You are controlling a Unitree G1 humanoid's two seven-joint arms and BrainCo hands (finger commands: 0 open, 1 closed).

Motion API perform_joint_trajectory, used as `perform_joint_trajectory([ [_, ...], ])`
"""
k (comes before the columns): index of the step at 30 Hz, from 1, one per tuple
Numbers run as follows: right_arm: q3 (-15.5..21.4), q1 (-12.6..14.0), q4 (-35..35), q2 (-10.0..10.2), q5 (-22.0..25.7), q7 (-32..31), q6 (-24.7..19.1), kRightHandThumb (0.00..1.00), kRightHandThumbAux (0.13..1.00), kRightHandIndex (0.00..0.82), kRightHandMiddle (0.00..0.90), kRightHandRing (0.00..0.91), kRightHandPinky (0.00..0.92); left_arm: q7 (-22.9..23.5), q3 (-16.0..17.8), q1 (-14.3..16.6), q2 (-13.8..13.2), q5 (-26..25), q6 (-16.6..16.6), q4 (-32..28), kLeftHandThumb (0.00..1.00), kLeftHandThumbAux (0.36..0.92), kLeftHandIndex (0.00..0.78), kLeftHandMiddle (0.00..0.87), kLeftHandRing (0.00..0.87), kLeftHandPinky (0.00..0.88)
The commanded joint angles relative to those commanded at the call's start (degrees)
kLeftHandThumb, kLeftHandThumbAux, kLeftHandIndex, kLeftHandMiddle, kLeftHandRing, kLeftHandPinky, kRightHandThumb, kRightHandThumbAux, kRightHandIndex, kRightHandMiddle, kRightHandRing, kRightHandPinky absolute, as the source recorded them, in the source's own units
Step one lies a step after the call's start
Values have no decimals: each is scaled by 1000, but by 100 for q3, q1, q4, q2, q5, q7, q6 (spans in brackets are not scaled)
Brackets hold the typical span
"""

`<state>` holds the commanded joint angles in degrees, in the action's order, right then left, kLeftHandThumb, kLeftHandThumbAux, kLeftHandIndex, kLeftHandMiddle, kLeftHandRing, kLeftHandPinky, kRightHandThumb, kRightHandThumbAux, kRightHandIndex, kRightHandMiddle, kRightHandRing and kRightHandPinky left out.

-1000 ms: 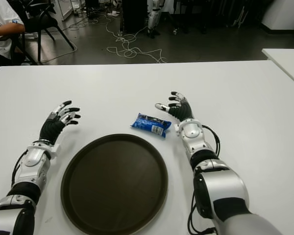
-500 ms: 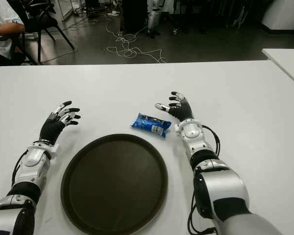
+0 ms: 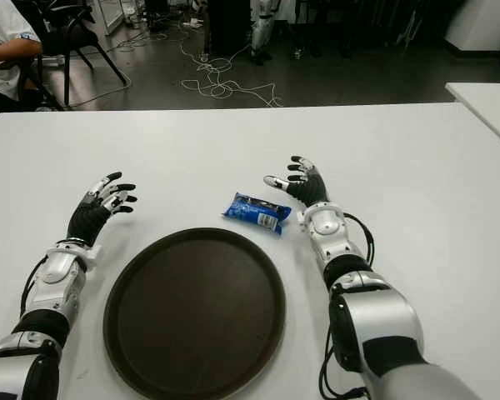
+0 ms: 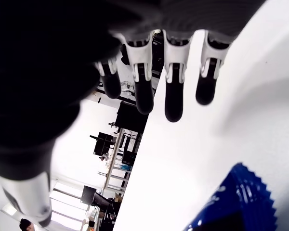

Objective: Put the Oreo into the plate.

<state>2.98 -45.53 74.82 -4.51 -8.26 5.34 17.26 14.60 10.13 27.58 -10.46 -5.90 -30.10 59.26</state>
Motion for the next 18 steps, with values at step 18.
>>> perform_joint_trajectory([
  [18,-64,2,-2,-8,-54,90,41,0,690,178,242,270,299,-2,-6,-13,-17,12,-19,6,262,573,153,300,334,372],
])
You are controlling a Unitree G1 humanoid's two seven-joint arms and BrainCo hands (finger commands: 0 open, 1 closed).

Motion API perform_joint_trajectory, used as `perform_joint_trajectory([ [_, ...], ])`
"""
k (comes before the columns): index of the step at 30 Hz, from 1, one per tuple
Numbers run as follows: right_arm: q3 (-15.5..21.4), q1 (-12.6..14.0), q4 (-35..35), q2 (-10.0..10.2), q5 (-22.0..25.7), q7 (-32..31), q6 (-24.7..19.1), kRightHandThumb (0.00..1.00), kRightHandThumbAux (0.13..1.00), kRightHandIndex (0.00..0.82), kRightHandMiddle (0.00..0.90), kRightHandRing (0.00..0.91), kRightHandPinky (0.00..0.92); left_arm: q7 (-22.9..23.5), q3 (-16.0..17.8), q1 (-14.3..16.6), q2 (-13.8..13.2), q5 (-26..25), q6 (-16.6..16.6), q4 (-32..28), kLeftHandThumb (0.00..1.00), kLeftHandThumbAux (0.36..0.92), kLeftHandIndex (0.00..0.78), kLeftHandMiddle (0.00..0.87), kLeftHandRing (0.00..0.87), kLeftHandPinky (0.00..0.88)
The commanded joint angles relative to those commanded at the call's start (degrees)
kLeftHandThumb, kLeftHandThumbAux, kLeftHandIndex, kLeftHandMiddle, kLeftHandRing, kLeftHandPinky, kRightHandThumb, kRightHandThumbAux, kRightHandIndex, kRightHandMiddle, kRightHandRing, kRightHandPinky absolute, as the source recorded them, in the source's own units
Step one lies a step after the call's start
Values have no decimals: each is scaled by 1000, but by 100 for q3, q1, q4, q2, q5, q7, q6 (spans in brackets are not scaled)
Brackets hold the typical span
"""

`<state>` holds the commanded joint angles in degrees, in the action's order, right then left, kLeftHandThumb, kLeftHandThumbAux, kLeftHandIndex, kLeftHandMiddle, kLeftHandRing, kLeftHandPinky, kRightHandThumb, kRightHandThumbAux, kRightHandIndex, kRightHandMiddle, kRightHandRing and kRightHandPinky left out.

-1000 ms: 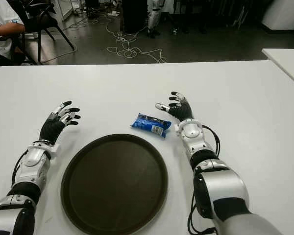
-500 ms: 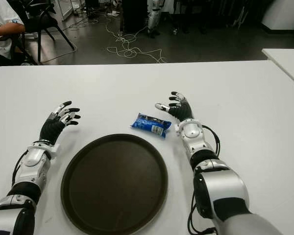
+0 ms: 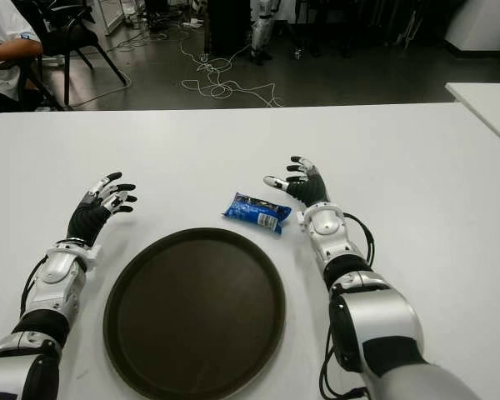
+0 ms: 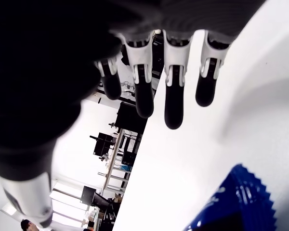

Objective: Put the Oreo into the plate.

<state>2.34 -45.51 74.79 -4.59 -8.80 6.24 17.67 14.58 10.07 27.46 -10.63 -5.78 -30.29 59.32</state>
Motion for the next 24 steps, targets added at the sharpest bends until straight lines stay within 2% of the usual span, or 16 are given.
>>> perform_joint_trajectory([
  [4,3,-5,-2,-3,13,-31,2,0,674,177,237,263,286,-4,-5,-7,-4,12,-40,5,261,568,156,303,335,375],
  [11,-92,-34,-23,-29,-86,40,71,0,660,193,228,231,209,63,19,7,-21,-30,2,39,270,575,155,304,335,380],
  [16,-370,-52,-81,-110,-371,233,294,0,649,203,213,195,140,107,34,5,-25,-60,29,33,281,577,152,299,334,379],
  [20,-693,-76,-194,-198,-736,513,541,0,640,154,170,149,104,93,12,-4,-41,-21,32,24,266,575,150,295,333,372],
  [24,-825,-95,-234,-237,-902,715,648,0,649,128,151,132,101,79,5,-2,-47,-6,53,25,250,573,150,293,333,371],
])
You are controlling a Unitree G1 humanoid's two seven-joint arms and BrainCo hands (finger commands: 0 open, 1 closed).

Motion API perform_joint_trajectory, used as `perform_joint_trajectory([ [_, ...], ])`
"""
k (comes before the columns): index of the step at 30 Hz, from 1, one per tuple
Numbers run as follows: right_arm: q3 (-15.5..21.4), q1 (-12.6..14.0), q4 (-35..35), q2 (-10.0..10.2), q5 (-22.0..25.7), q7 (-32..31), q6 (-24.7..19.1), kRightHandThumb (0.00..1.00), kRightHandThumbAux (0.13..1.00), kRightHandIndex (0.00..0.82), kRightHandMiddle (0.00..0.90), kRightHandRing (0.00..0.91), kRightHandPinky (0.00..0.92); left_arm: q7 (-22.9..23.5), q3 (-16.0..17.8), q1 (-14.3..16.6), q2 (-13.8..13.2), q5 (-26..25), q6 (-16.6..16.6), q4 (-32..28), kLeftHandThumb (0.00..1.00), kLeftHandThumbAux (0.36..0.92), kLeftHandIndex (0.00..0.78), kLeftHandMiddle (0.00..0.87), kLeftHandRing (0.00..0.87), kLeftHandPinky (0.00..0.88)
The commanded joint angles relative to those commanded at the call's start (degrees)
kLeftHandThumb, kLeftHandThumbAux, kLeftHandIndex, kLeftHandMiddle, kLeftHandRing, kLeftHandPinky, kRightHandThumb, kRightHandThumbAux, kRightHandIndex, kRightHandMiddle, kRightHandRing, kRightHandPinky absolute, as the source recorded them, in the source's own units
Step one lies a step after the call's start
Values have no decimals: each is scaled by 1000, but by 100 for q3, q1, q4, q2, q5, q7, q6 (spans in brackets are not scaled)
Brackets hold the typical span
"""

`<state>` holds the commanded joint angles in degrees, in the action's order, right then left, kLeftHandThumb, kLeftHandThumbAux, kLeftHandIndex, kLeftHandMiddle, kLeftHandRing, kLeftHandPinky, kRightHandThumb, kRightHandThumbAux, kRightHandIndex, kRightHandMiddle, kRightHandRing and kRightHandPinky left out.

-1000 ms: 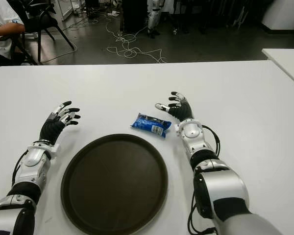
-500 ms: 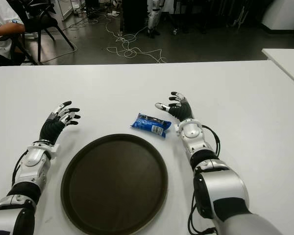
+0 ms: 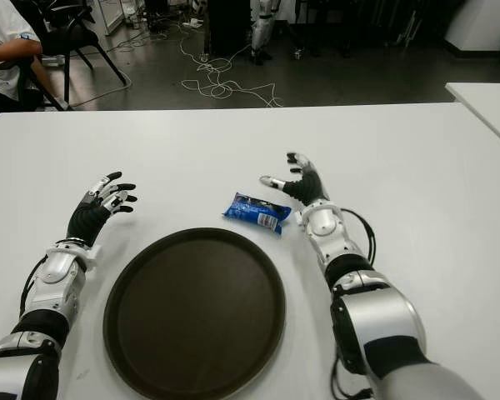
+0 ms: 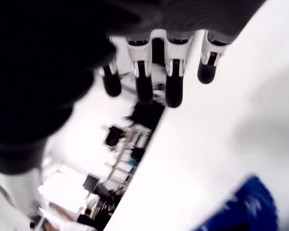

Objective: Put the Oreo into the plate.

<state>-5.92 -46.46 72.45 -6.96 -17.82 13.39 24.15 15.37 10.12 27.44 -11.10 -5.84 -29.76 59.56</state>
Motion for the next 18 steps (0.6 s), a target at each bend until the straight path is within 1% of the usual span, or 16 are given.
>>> perform_joint_trajectory([
  [2,-120,-10,-81,-75,-158,184,81,0,653,117,141,128,113,-10,2,10,0,-1,32,4,255,579,150,295,334,375],
  [5,-306,-1,-242,-171,-401,506,238,0,661,102,121,133,155,-16,9,24,2,-11,56,8,266,589,150,303,342,384],
  [7,-459,39,-360,-228,-602,783,382,0,665,101,115,136,171,-24,10,30,2,-10,53,16,271,590,149,305,344,385],
  [9,-662,41,-497,-304,-863,1048,430,0,672,100,111,141,184,-43,9,35,3,-3,44,29,273,587,148,304,343,383],
  [12,-952,-13,-613,-434,-1216,1221,298,0,672,99,110,143,185,-58,14,38,9,-7,23,46,274,583,147,299,338,378],
  [15,-1148,-26,-693,-504,-1438,1206,20,0,651,100,104,125,138,-83,13,48,18,-5,8,73,278,581,147,299,339,387],
  [18,-1351,-59,-903,-564,-1601,818,-333,0,638,93,94,100,102,-152,-24,47,15,55,-46,91,275,577,148,302,342,387],
])
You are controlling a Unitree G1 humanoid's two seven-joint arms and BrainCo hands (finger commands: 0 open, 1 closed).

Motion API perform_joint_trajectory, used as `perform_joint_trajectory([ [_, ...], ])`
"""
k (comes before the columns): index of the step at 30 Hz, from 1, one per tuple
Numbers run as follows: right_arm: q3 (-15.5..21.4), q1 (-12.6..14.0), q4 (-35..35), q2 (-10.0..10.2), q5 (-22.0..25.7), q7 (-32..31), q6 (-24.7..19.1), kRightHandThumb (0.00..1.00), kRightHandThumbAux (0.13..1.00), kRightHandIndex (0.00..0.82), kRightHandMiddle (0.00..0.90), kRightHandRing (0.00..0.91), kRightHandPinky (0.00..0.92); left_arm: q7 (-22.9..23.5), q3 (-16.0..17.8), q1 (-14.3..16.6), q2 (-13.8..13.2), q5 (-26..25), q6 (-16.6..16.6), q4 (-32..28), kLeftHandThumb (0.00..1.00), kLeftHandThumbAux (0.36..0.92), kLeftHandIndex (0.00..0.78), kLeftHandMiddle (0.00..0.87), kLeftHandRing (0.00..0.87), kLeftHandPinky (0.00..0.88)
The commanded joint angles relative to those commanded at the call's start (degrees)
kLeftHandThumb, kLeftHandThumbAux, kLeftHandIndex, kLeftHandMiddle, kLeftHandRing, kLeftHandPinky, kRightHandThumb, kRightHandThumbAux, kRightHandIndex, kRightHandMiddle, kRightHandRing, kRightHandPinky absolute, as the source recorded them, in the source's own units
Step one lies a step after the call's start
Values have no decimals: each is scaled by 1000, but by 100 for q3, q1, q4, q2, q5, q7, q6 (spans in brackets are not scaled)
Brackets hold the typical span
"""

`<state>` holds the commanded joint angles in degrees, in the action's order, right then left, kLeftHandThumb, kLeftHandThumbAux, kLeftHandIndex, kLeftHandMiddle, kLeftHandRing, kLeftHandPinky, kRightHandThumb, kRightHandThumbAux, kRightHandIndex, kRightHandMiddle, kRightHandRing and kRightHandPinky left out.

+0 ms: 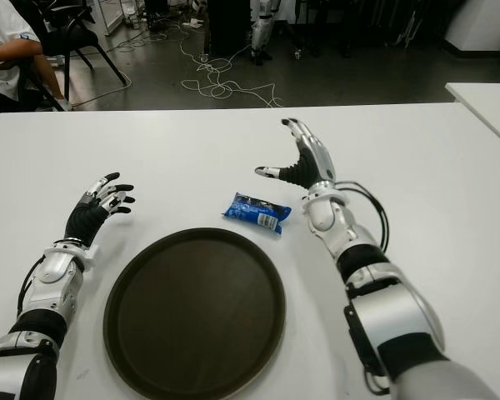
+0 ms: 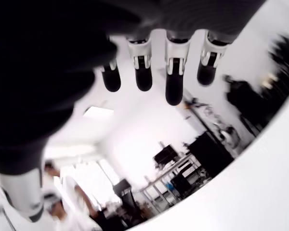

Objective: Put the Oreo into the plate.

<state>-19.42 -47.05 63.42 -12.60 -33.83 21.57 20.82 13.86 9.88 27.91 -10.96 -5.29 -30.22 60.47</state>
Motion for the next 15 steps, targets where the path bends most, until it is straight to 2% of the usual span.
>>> perform_joint_trajectory([
  [7,-322,-58,-345,-34,-202,-550,-319,0,636,85,95,86,76,-7,-17,-32,23,25,-65,-45,270,574,143,304,342,382],
  [11,-555,-166,-140,81,-368,-629,-334,0,644,102,115,107,86,23,-16,-49,26,14,-72,-68,275,584,141,301,335,374],
  [15,-696,-184,31,104,-451,-613,-306,0,657,125,139,137,115,26,-16,-46,22,15,-73,-51,276,590,144,302,332,373],
])
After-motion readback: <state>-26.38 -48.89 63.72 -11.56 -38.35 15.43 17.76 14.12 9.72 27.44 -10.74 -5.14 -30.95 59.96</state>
